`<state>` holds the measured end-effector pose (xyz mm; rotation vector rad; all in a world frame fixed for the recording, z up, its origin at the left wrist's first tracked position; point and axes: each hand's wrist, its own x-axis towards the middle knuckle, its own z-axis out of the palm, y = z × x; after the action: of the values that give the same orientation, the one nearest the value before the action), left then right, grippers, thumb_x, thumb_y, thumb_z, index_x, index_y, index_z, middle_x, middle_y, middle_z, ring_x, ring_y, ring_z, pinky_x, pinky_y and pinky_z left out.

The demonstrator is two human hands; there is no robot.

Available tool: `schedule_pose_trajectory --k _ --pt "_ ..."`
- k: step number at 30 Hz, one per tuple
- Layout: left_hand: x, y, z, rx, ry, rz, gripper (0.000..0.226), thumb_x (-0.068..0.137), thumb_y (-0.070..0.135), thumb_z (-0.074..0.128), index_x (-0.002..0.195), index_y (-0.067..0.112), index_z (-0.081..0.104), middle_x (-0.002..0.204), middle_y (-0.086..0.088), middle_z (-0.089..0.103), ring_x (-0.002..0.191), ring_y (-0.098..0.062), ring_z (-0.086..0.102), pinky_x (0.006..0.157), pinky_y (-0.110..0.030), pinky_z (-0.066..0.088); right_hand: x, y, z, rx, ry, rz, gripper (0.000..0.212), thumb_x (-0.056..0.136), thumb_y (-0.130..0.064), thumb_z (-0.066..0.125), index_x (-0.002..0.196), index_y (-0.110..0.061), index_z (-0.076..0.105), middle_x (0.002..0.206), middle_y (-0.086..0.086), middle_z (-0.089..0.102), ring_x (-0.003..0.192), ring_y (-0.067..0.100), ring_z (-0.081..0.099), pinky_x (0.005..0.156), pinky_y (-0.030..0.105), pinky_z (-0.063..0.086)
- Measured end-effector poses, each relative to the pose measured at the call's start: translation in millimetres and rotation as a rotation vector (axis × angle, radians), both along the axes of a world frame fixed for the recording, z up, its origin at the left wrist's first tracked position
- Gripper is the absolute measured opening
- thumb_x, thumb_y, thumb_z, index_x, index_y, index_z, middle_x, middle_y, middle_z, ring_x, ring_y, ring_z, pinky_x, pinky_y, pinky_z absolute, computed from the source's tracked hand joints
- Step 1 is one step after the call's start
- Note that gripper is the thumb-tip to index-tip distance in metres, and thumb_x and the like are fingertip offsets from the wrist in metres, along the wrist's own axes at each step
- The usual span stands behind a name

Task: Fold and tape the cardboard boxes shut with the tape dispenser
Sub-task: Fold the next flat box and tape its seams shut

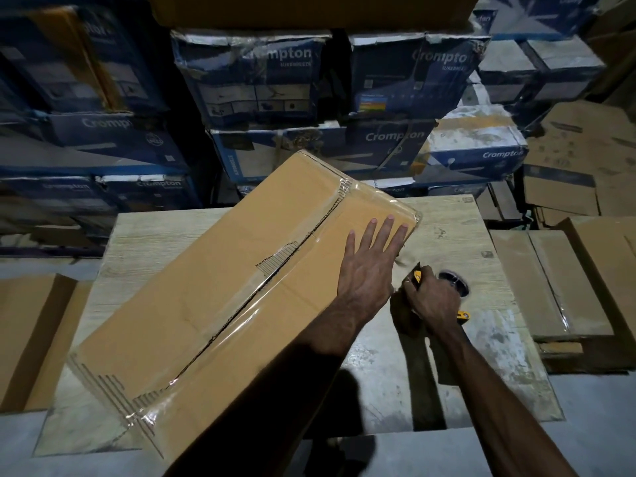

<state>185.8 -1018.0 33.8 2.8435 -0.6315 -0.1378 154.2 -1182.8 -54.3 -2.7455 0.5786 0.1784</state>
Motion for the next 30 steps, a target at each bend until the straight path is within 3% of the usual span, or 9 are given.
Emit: schedule_pose_trajectory --k 5,8,10,12,14,16,20,26,30 --pt "7.5 -8.4 -1.8 -0.026 0.021 -0.005 0.119 0.085 0.013 0.077 0.164 0.03 -0.01 0.173 0.002 -0.012 0.16 -0.027 -0.008 0.125 -0.055 -0.003 -81.1 -22.4 37.6 0.267 -0.055 -0.198 0.045 0.097 -0.056 0.058 0.122 -0.019 0.055 0.109 0.011 0.065 0.102 0.036 0.062 0.079 0.04 0.047" --pt "5.3 -6.8 1.9 -0.037 -0.039 -0.001 0.104 0.091 0.016 0.069 0.166 0.027 -0.002 0.174 0.001 -0.005 0.16 -0.026 -0.002 0.125 -0.052 -0.004 -98.7 -21.1 59.0 0.509 -0.116 -0.335 0.047 0.091 -0.066 0.063 0.114 -0.025 0.059 0.104 0.005 0.069 0.099 0.03 0.064 0.084 0.041 0.053" --pt "1.8 -0.7 8.7 -0.166 -0.018 0.01 0.081 0.099 0.024 0.061 0.166 0.022 0.014 0.173 -0.002 0.013 0.159 -0.026 0.011 0.127 -0.05 0.001 -106.7 -10.1 75.4 0.629 -0.174 -0.372 0.046 0.089 -0.067 0.065 0.112 -0.027 0.062 0.102 -0.001 0.07 0.096 0.019 0.066 0.076 0.034 0.051" --pt "-12.3 9.8 23.0 -0.414 0.02 0.066 0.062 0.101 0.026 0.06 0.158 0.017 0.039 0.161 -0.006 0.043 0.148 -0.027 0.039 0.126 -0.048 0.024 -114.7 5.8 93.5 0.679 -0.218 -0.346 0.043 0.089 -0.064 0.068 0.112 -0.028 0.062 0.099 -0.004 0.07 0.094 0.015 0.066 0.072 0.032 0.05" --pt "-38.3 23.4 40.4 -0.667 0.055 0.159 0.041 0.099 0.024 0.063 0.139 0.015 0.064 0.135 -0.005 0.068 0.12 -0.021 0.064 0.106 -0.042 0.05 -119.9 23.5 110.7 0.687 -0.25 -0.325 0.042 0.088 -0.06 0.072 0.114 -0.029 0.06 0.099 -0.006 0.07 0.094 0.016 0.067 0.076 0.036 0.054" --pt "-72.9 42.5 56.9 -0.805 0.105 0.202 0.026 0.099 0.024 0.065 0.122 0.018 0.075 0.114 0.002 0.077 0.098 -0.01 0.071 0.09 -0.032 0.059 -127.0 44.2 124.1 0.699 -0.276 -0.302 0.043 0.087 -0.058 0.074 0.116 -0.032 0.056 0.101 -0.007 0.07 0.093 0.017 0.068 0.076 0.036 0.056" --pt "-133.4 86.7 81.3 -0.923 0.209 0.161 0.024 0.098 0.019 0.068 0.119 0.027 0.077 0.106 0.012 0.078 0.095 0.003 0.069 0.083 -0.015 0.056 -144.7 85.5 140.6 0.699 -0.335 -0.268 0.054 0.075 -0.073 0.075 0.113 -0.042 0.051 0.1 -0.01 0.073 0.091 0.017 0.072 0.078 0.046 0.062" --pt "-173.6 134.3 113.5 -0.96 0.276 0.295 0.023 0.094 0.046 0.07 0.116 0.04 0.074 0.079 0.01 0.074 0.076 -0.006 0.071 0.072 -0.034 0.061 -171.1 144.8 161.5 0.585 -0.363 -0.189 0.059 0.08 -0.079 0.065 0.115 -0.036 0.045 0.092 -0.008 0.071 0.082 0.019 0.069 0.074 0.045 0.059" --pt "-181.0 160.6 130.9 -0.829 0.223 0.272 0.036 0.09 0.061 0.067 0.117 0.039 0.075 0.064 0.009 0.07 0.065 -0.001 0.067 0.07 -0.03 0.058 -188.2 183.5 175.1 0.419 -0.408 -0.13 0.055 0.089 -0.065 0.064 0.122 -0.031 0.037 0.082 -0.003 0.064 0.073 0.027 0.063 0.064 0.04 0.05"
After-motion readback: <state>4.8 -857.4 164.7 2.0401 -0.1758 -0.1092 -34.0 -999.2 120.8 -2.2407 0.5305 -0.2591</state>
